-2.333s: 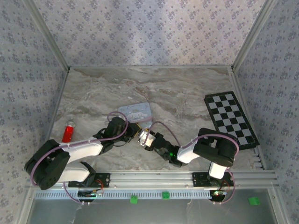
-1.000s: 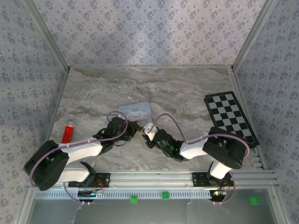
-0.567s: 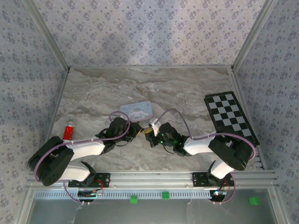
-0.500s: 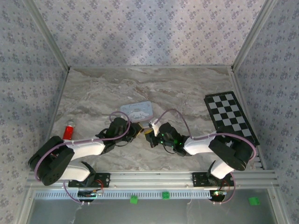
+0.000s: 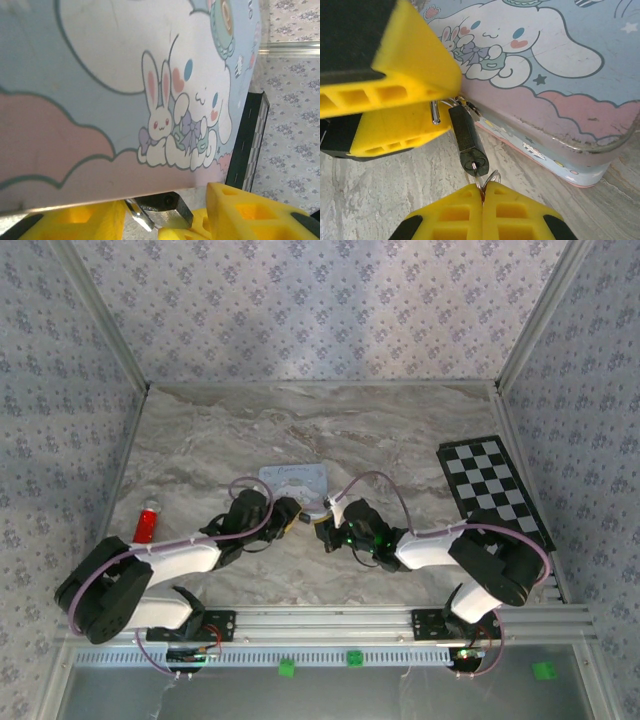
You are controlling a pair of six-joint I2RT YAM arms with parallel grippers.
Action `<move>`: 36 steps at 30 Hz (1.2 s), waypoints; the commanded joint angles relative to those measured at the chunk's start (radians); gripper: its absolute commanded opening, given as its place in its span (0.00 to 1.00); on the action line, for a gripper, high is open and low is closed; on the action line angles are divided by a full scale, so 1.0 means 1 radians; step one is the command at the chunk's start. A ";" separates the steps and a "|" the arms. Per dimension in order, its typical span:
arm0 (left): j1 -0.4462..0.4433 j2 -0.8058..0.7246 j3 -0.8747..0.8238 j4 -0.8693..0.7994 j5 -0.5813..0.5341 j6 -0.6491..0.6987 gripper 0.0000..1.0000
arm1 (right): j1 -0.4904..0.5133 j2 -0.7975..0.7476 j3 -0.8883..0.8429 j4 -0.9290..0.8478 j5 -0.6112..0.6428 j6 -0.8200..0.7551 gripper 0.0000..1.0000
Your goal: Unlock the padlock with the key
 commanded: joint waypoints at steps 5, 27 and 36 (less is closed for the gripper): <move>0.034 -0.159 0.001 -0.229 -0.082 0.103 0.57 | -0.011 -0.022 0.025 -0.056 -0.024 0.022 0.05; 0.253 -0.219 0.167 -0.590 -0.100 0.500 0.72 | 0.078 -0.114 0.132 -0.324 0.174 -0.085 0.04; 0.253 -0.080 0.201 -0.532 -0.043 0.510 0.67 | 0.063 -0.113 0.149 -0.376 0.255 -0.052 0.04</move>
